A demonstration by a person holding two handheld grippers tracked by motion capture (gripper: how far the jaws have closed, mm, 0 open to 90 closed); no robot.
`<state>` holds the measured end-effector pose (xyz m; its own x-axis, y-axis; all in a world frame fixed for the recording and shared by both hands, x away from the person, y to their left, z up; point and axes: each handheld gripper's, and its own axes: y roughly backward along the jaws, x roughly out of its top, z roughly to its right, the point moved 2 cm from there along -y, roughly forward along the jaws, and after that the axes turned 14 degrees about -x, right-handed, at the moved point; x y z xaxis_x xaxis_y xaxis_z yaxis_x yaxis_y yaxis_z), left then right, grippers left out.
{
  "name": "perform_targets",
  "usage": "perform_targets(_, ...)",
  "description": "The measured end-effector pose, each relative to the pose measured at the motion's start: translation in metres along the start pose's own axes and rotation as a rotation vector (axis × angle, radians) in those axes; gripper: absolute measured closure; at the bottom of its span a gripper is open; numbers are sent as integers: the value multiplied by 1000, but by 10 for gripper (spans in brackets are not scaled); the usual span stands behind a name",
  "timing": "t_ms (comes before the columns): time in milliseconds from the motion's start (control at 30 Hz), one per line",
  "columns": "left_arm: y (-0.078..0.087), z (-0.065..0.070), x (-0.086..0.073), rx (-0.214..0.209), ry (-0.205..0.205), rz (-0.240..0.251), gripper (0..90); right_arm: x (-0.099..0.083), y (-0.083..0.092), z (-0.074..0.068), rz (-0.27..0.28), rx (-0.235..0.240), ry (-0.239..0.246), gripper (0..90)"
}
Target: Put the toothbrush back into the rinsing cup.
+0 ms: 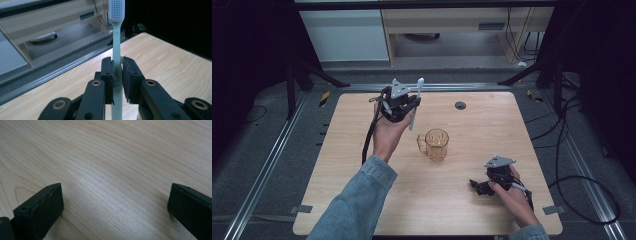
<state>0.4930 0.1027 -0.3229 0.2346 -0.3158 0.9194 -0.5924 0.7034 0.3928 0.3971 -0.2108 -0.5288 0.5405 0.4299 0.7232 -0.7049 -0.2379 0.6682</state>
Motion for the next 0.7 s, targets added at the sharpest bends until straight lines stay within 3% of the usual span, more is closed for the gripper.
perform_targets(433, 12, 7, 4, 9, -19, 136, 792, 0, 0, 0, -1, 1, 3, 7)
perform_targets(700, 12, 10, -1, 1, -16, 168, 793, 0, 0, 0, -1, 5, 2, 7)
